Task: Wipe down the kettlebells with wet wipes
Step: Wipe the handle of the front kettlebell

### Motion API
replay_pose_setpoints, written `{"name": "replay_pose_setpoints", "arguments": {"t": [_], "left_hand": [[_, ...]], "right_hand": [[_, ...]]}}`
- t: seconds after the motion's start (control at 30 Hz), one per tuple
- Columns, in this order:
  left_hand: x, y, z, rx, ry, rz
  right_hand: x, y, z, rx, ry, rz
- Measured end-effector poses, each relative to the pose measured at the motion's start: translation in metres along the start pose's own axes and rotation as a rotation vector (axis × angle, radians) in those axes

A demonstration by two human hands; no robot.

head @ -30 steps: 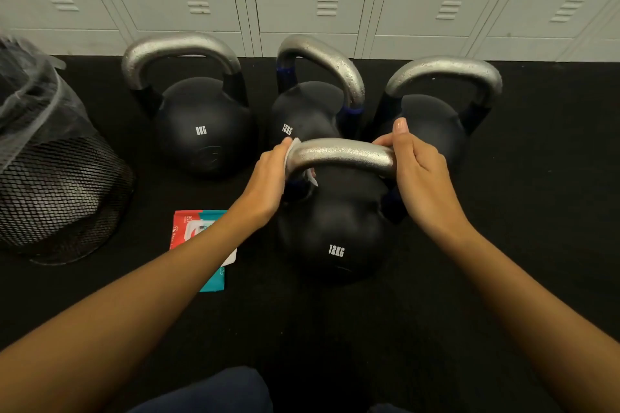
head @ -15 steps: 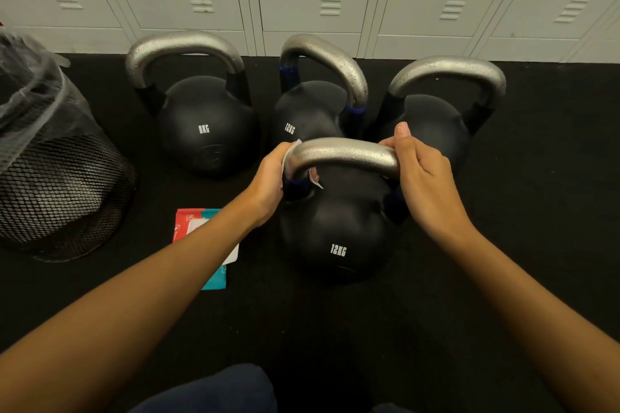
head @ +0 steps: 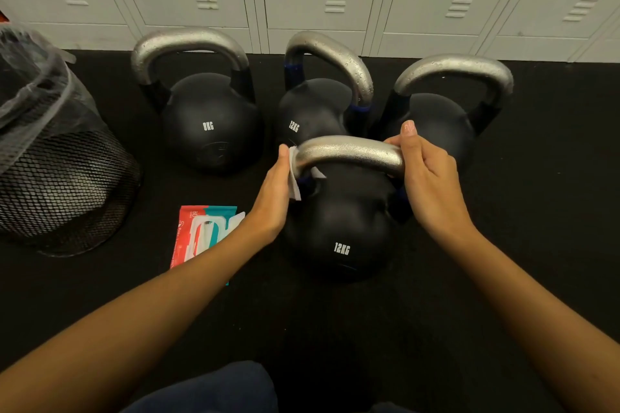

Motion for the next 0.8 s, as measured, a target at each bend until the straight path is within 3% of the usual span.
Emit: {"name": "replay_pose_setpoints", "arguments": {"t": [0.17,0.27,0.4,0.57,0.67,0.8], "left_hand": [[0.006,0.004,0.002,0.056,0.025,-0.069],[0.006,-0.007,0.029,0.122,-0.097,-0.067],[-0.013,-0.035,0.078,0.638,-0.461,0.053],[-0.029,-0.077,0.097,1.270,-0.754,0.208],[-0.035,-0.101,0.098,1.412,-0.852,0.164],[-0.039,-0.108,0.094,1.435,-0.835,0.071]], "right_hand": [[0.000,0.000,0.002,-0.004,0.005,-0.010],[0.002,0.001,0.001,0.049,0.015,-0.032],[0.006,0.020,-0.003,0.084,0.074,0.064],[0.011,0.050,-0.007,0.220,0.108,0.236],[0.008,0.050,-0.017,0.226,0.150,0.210],[0.003,0.038,-0.027,0.150,0.204,0.147]]}}
Point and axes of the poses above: each hand's wrist, its own x-axis towards the middle knuckle, its own y-axis out of the back of the hand, z = x × y, the point moved 7 cm from there along x, towards the middle knuckle, and after that the axes turned 7 degrees about -z, right-handed, at the moved point
